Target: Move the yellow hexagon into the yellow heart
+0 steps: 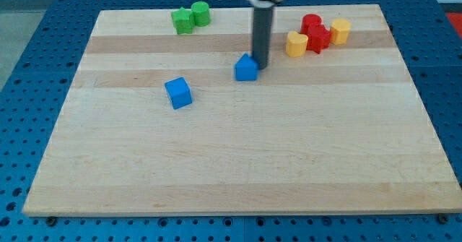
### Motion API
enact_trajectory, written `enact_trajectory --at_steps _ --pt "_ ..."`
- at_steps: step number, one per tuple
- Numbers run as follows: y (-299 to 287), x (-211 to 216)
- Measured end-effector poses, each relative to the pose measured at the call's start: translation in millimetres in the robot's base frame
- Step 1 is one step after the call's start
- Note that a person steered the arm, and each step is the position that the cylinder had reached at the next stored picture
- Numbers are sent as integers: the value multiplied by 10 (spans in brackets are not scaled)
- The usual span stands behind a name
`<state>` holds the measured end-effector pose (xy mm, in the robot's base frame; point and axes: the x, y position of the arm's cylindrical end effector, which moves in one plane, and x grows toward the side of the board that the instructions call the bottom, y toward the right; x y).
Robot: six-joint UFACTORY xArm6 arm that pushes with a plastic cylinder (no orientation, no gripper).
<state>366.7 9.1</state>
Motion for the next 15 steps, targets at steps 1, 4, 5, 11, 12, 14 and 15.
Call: enact_trajectory --at_steps 1,4,5,11,12,14,15 --pt "-94 491" --pt "1496 -6" --pt "1936 -394" --pt "2428 -1125" --pt "1918 -1159" --pt "1910 -235" --pt "2257 52"
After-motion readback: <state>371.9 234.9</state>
